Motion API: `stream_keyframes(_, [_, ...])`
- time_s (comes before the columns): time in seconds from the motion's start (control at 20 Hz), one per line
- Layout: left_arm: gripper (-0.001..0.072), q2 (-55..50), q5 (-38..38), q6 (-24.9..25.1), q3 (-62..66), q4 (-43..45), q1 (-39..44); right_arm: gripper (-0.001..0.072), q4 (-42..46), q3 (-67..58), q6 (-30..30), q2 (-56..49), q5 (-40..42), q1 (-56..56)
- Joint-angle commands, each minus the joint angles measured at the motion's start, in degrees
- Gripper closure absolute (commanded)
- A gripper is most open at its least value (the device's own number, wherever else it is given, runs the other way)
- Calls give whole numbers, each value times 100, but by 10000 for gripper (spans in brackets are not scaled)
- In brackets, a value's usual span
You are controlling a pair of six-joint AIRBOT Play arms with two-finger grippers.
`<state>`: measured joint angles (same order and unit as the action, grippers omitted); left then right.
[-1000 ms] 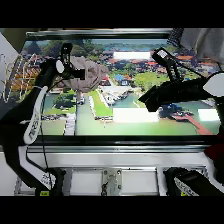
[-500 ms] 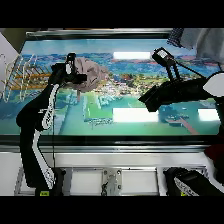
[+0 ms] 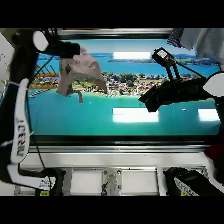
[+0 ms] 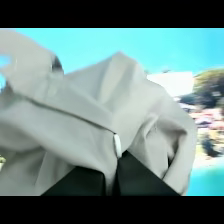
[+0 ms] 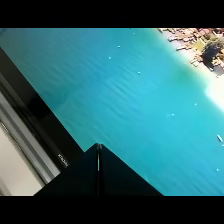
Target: Fold the clothes and pants, and hang the long-sleeved shirts on hangers.
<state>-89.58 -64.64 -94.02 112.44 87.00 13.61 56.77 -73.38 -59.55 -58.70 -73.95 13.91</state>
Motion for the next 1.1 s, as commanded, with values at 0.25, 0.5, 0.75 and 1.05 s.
stream_keyframes(0.25, [691,2319,-723,-57,-1154,37,1515,693,-22,2,-2,-55,0,4])
stream_keyframes(0.5, [691,2975,-678,-553,-2767,-7,2020,697,-636,-4,286,-109,9,0])
stream_keyframes(0.75, [691,2570,610,-546,-3609,87,2328,699,1176,-59,-1390,63,337,-632])
stream_keyframes(1.05, [16,1036,496,-782,-2441,-90,938,698,1676,-48,-2024,142,212,-1318])
